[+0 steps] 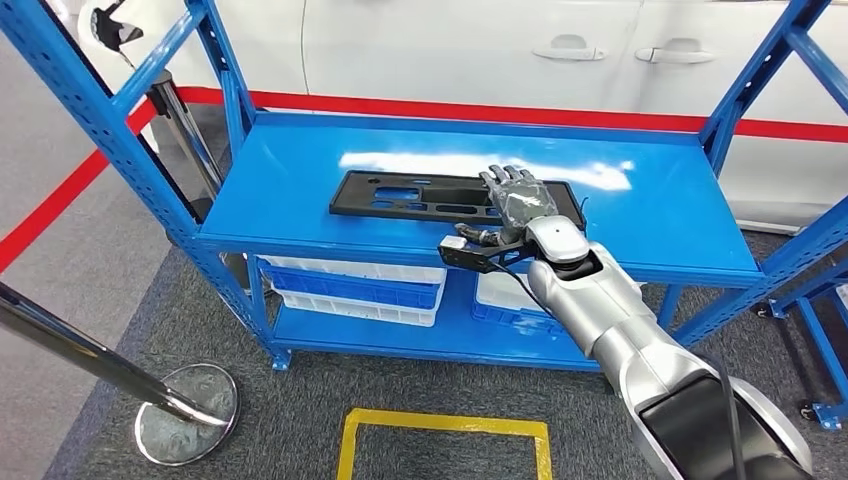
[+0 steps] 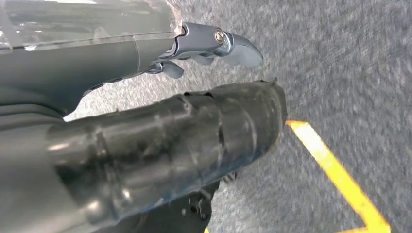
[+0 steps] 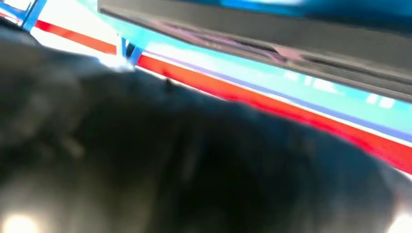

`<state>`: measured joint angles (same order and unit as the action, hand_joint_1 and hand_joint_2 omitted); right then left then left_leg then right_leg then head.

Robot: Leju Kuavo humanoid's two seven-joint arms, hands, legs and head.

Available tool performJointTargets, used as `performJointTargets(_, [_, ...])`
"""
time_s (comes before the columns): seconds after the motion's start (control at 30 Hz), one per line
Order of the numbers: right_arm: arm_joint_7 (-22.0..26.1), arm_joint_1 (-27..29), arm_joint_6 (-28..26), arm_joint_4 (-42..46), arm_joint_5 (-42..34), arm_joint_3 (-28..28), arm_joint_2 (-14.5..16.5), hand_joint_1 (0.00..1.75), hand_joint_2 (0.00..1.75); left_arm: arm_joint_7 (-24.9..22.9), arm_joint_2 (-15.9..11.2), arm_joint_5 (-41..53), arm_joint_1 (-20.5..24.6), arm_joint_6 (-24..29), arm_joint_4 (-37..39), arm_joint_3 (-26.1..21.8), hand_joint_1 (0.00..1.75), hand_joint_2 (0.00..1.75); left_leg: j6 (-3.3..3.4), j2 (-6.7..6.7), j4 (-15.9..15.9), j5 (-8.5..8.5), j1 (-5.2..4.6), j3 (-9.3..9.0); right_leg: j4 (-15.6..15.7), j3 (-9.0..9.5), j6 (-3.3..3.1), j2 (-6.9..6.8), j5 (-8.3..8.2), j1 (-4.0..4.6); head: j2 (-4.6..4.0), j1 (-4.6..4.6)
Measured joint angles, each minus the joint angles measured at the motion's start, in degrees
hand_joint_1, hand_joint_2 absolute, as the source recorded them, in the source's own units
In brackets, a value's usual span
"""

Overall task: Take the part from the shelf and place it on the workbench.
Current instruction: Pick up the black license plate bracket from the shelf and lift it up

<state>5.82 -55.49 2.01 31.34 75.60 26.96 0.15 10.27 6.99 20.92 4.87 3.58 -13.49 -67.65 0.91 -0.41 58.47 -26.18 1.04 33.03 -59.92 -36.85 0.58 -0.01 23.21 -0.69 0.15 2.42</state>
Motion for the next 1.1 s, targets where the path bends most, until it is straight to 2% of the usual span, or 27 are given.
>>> performJointTargets(0.03, [0.0, 0.0, 0.0, 0.0, 0.0, 0.0, 0.0, 0.0, 0.0, 0.0, 0.0, 0.0, 0.1, 0.0, 0.0, 0.0, 0.0, 0.0, -0.3, 0.0, 0.0, -0.1, -0.06, -0.02, 0.3, 0.22, -0.22, 0.05, 0.38, 0.2, 0.0, 0.01])
performJointTargets(0.1, [0.1, -0.1, 0.0, 0.1, 0.0, 0.0, 0.0, 0.0, 0.0, 0.0, 0.0, 0.0, 0.2, 0.0, 0.0, 0.0, 0.0, 0.0, -0.9, 0.08, 0.0, -0.48, 0.07, -0.24, 0.6, 0.65, -0.84, 0.15, 0.63, 0.07, 0.0, -0.01])
performJointTargets(0.17, [0.1, -0.3, 0.0, 0.2, 0.0, 0.0, 0.0, 0.0, 0.0, 0.0, 0.1, 0.0, 0.2, -0.1, 0.0, 0.0, 0.0, 0.0, -1.33, 0.17, 3.0, -2.07, 0.21, 0.86, 1.0, 1.4, -1.62, 0.18, 0.87, -0.16, -0.01, 0.0])
performJointTargets(0.2, [0.1, -0.4, 0.0, 0.2, 0.0, 0.0, 0.1, 0.0, 0.0, 0.0, 0.1, 0.0, 0.2, -0.1, 0.0, 0.0, 0.0, 0.0, -1.43, 0.21, 6.3, -3.41, 0.26, 2.51, 1.1, 1.72, -1.94, 0.17, 1.05, -0.12, -0.01, 0.0])
performJointTargets(0.27, [0.3, -0.4, 0.1, 0.2, 0.0, 0.0, 0.2, 0.0, 0.0, 0.0, 0.1, 0.0, 0.2, -0.2, 0.0, 0.0, 0.0, 0.0, -1.57, 0.21, 14.1, -5.88, 0.25, 7.18, 1.1, 2.17, -2.38, 0.17, 1.51, 0.12, -0.02, 0.0])
performJointTargets(0.3, [0.3, -0.3, 0.1, 0.2, 0.0, 0.1, 0.2, 0.0, 0.0, 0.0, 0.1, 0.0, 0.2, -0.2, 0.0, 0.0, 0.0, 0.0, -1.57, 0.21, 16.4, -5.96, 0.24, 8.96, 1.1, 2.42, -2.45, 0.18, 1.74, 0.23, -0.01, 0.01])
performJointTargets(0.33, [0.4, -0.2, 0.1, 0.1, 0.0, 0.1, 0.3, 0.0, 0.0, 0.0, 0.1, -0.1, 0.2, -0.2, 0.0, 0.0, 0.0, 0.0, -1.5, 0.21, 16.7, -4.96, 0.23, 9.79, 1.0, 2.69, -2.47, 0.2, 2.01, 0.32, -0.01, 0.01])
performJointTargets(0.37, [0.4, -0.1, 0.1, 0.1, 0.0, 0.1, 0.3, 0.0, 0.0, 0.0, 0.1, -0.1, 0.1, -0.2, 0.0, 0.0, 0.0, 0.0, -1.34, 0.21, 14.7, -2.86, 0.22, 9.45, 1.0, 3.08, -2.44, 0.23, 2.3, 0.4, -0.01, 0.01])
performJointTargets(0.43, [0.4, -0.2, 0.1, 0.1, 0.0, 0.1, 0.3, 0.0, 0.0, 0.0, 0.1, -0.1, 0.0, -0.3, 0.0, 0.0, 0.0, 0.0, -0.74, 0.2, 7.2, 1.94, 0.03, 6.7, 0.9, 3.84, -2.23, 0.28, 3.03, 0.61, -0.01, 0.0])
performJointTargets(0.47, [0.4, -0.2, 0.1, 0.1, 0.0, 0.1, 0.4, 0.0, 0.0, 0.0, 0.1, -0.1, 0.0, -0.3, 0.0, 0.0, 0.0, 0.0, -0.43, 0.2, 3.8, 3.26, -0.1, 5.3, 0.8, 4.03, -2.02, 0.32, 3.34, 0.74, -0.02, -0.01])
performJointTargets(0.5, [0.4, -0.3, 0.2, 0.1, 0.0, 0.1, 0.4, 0.0, 0.0, 0.0, 0.1, -0.1, 0.1, -0.3, 0.0, 0.0, 0.0, 0.0, -0.18, 0.19, 1.7, 3.73, -0.24, 4.44, 0.7, 4.08, -1.78, 0.33, 3.58, 0.85, -0.01, -0.02])
performJointTargets(0.53, [0.4, -0.4, 0.2, 0.1, -0.1, 0.1, 0.4, 0.0, 0.0, 0.0, 0.1, -0.1, 0.1, -0.4, 0.0, 0.0, 0.0, 0.0, 0.01, 0.17, 0.9, 3.49, -0.38, 4.08, 0.7, 4.05, -1.51, 0.34, 3.74, 0.93, -0.01, -0.02])
performJointTargets(0.6, [0.6, -0.4, 0.2, 0.2, -0.1, 0.1, 0.4, 0.0, 0.0, 0.1, 0.1, -0.1, 0.3, -0.8, 0.0, 0.0, 0.0, 0.0, 0.38, 0.15, 0.4, 3.32, -0.22, 3.78, 0.7, 4.15, -0.98, 0.29, 4.02, 0.89, 0.0, -0.03])
performJointTargets(0.67, [0.9, -0.5, 0.1, 0.2, -0.2, 0.1, 0.4, 0.0, 0.0, 0.4, 0.2, -0.2, 0.2, -1.3, 0.0, 0.0, 0.0, 0.0, 0.88, 0.19, -0.1, 3.24, 0.06, 3.18, -1.5, 3.4, -0.45, 0.22, 5.44, 0.78, -0.01, -0.05])
performJointTargets(0.7, [1.0, -0.5, 0.2, 0.2, -0.3, 0.2, 0.4, 0.0, 0.0, 0.6, 0.2, -0.3, 0.2, -1.6, 0.0, 0.0, 0.0, 0.0, 1.11, 0.22, -0.3, 3.16, 0.14, 2.89, -4.2, 2.08, -0.21, 0.2, 6.83, 0.64, -0.02, -0.06])
performJointTargets(0.77, [1.4, -0.2, 0.3, 0.2, -0.7, 0.4, 0.4, 0.0, 0.0, 0.7, 0.2, -0.4, 0.2, -1.7, 0.0, 0.0, 0.0, 0.0, 1.46, 0.22, -0.3, 2.87, 0.12, 2.63, -11.7, -2.13, 0.19, 0.19, 9.68, 0.39, -0.02, -0.06])
performJointTargets(0.8, [1.6, 0.0, 0.3, 0.1, -0.9, 0.6, 0.4, 0.0, 0.0, 0.7, 0.2, -0.4, 0.2, -1.6, 0.0, 0.0, 0.0, 0.0, 1.53, 0.19, -0.3, 2.71, 0.12, 2.53, -14.3, -3.93, 0.36, 0.18, 10.13, 0.22, -0.02, -0.06])
performJointTargets(0.83, [1.7, 0.3, 0.4, 0.1, -1.1, 0.8, 0.4, 0.0, 0.0, 0.7, 0.2, -0.4, 0.2, -1.6, 0.0, 0.0, 0.0, 0.0, 1.51, 0.14, -0.2, 2.53, 0.12, 2.38, -15.2, -4.93, 0.49, 0.17, 9.54, 0.03, -0.01, -0.06])
performJointTargets(0.87, [1.9, 0.4, 0.4, 0.1, -1.3, 0.9, 0.4, 0.0, 0.0, 0.7, 0.2, -0.5, 0.2, -1.6, 0.0, -0.1, 0.0, 0.0, 1.42, 0.09, -0.1, 2.3, 0.12, 2.17, -13.8, -4.78, 0.56, 0.13, 7.78, -0.15, -0.02, -0.06])
performJointTargets(0.93, [2.1, 0.4, 0.5, 0.1, -1.6, 1.3, 0.4, 0.0, 0.0, 0.7, 0.2, -0.6, 0.2, -1.6, 0.0, -0.1, 0.0, 0.0, 1.02, 0.01, 0.2, 1.72, 0.11, 1.68, -6.6, -2.06, 0.49, 0.05, 3.1, -0.42, -0.01, -0.07])
performJointTargets(0.97, [2.2, 0.4, 0.5, 0.1, -1.8, 1.5, 0.5, 0.0, 0.0, 0.7, 0.2, -0.6, 0.2, -1.7, 0.0, -0.2, 0.0, 0.0, 0.74, -0.02, 0.4, 1.44, 0.02, 1.58, -3.2, -0.66, 0.36, 0.03, 1.58, -0.35, -0.01, -0.06])
performJointTargets(1.0, [2.3, 0.4, 0.5, 0.1, -2.0, 1.6, 0.5, 0.0, 0.0, 0.7, 0.2, -0.6, 0.2, -1.7, 0.0, -0.2, 0.0, 0.0, 0.42, -0.03, 0.5, 1.27, -0.07, 1.56, -1.0, 0.22, 0.19, 0.04, 0.9, -0.22, -0.01, -0.05])
performJointTargets(1.07, [2.4, 0.5, 0.6, 0.1, -2.5, 1.7, 0.7, 0.0, 0.0, 0.8, 0.2, -0.6, 0.3, -1.9, 0.0, -0.2, 0.0, 0.0, -0.21, -0.03, 0.4, 1.13, -0.17, 1.57, 0.1, 0.57, -0.26, 0.14, 1.12, 0.18, -0.01, -0.02])
performJointTargets(1.1, [2.5, 0.6, 0.7, 0.1, -2.8, 1.7, 0.8, 0.0, 0.0, 0.9, 0.2, -0.5, 0.3, -1.9, 0.0, -0.2, 0.0, 0.0, -0.54, 0.0, 0.4, 1.03, -0.07, 1.56, 0.3, 0.69, -0.63, 0.15, 1.07, 0.09, -0.01, -0.01])
